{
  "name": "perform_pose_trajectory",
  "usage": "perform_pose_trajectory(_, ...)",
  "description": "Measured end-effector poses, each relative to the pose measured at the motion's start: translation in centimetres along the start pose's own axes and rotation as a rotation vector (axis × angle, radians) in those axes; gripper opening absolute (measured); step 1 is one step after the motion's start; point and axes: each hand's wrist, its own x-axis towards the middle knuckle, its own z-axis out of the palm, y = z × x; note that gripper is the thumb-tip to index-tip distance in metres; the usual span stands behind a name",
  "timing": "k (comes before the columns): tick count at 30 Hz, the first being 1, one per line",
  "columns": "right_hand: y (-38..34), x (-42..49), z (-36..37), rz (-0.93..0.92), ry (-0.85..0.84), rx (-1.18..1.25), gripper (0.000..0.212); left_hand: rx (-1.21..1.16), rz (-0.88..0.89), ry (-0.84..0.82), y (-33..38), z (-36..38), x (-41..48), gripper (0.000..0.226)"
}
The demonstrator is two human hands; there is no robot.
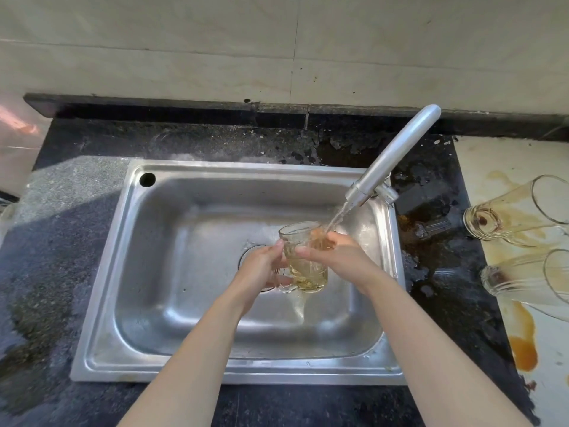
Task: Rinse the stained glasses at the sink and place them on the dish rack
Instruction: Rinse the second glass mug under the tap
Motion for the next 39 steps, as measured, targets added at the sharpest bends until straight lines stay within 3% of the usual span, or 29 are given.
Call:
perform_pose_trajectory(2, -0.7, 0.1, 0.2, 0.003, 0.039, -0.049, 0.026, -0.022, -0.014, 0.031, 0.6, 0.2, 0.2, 0.040)
perform_pose_trajectory(5, -0.6, 0.2, 0.3, 0.027, 0.123, -0.038, 0.048, -0.112, -0.058, 0.072, 1.6, 1.0, 0.2, 0.042)
perform_pose_trajectory(8, -1.2, -0.2, 1.6, -0.038, 0.251, -0.324, 0.057, -0.144, -0.068, 0.075, 2.3, 1.7, 0.1, 0.042)
perform_pose_trajectory(11, -2.4, -0.7, 2.7, -0.203, 0.378, -0.745, 0.054, -0.157, -0.086, 0.080, 3.0, 1.9, -0.2, 0.041)
perform_pose_trajectory(13, -3.4, -0.1, 1.9, -0.238, 0.361, -0.784, 0.044, -0.180, -0.073, 0.081, 3.4, 1.7, -0.4, 0.039)
perform_pose_trajectory(15, -4.2, 0.9, 0.6, -0.133, 0.298, -0.752, 0.037, -0.175, -0.054, 0.082, 3.7, 1.7, -0.6, 0.039)
perform_pose_trajectory(17, -4.3, 0.7, 1.1, -0.164, 0.423, -0.878, 0.037, -0.170, -0.035, 0.086, 4.2, 1.9, -0.9, 0.039)
perform_pose_trajectory(19, -3.8, -0.1, 2.8, -0.186, 0.442, -0.901, 0.046, -0.166, -0.011, 0.102, 4.5, 1.8, -1.0, 0.040)
perform_pose_trajectory(22, -3.9, 0.4, 2.2, -0.231, 0.327, -0.721, 0.051, -0.117, 0.027, 0.109, 4.6, 1.3, -1.2, 0.040)
perform_pose_trajectory(24, -5.0, 1.6, 0.5, -0.050, 0.290, -0.480, 0.050, -0.112, 0.039, 0.107, 4.5, 1.3, -1.4, 0.040)
perform_pose_trajectory(25, -5.1, 2.0, 0.3, -0.015, 0.299, -0.500, 0.047, -0.130, 0.040, 0.112, 4.6, 1.4, -1.6, 0.041)
perform_pose_trajectory(27, -5.1, 0.6, 2.2, -0.213, 0.479, -0.746, 0.048, -0.158, 0.035, 0.120, 4.8, 1.5, -1.7, 0.041)
perform_pose_trajectory(29, -4.6, -0.8, 3.4, -0.325, 0.498, -0.798, 0.058, -0.146, 0.045, 0.113, 5.0, 1.4, -1.8, 0.041)
perform_pose_trajectory(31, -4.8, -0.2, 2.4, -0.265, 0.395, -0.609, 0.056, -0.122, 0.065, 0.112, 4.9, 1.2, -1.7, 0.039)
perform_pose_trajectory(33, -5.3, 1.3, 0.6, 0.014, 0.259, -0.250, 0.055, -0.151, 0.074, 0.119, 4.8, 1.3, -1.8, 0.040)
perform_pose_trajectory(35, -5.9, 1.4, -0.6, 0.170, 0.188, 0.074, 0.049, -0.215, 0.075, 0.142, 4.8, 1.8, -1.7, 0.041)
perform_pose_trajectory(37, -5.7, 0.5, 0.0, 0.091, 0.222, 0.051, 0.040, -0.282, 0.035, 0.169, 4.6, 2.0, -1.4, 0.041)
perform_pose_trajectory(39, -4.7, -0.7, 0.9, -0.156, 0.341, -0.073, 0.038, -0.403, -0.042, 0.171, 4.3, 1.9, -0.9, 0.042)
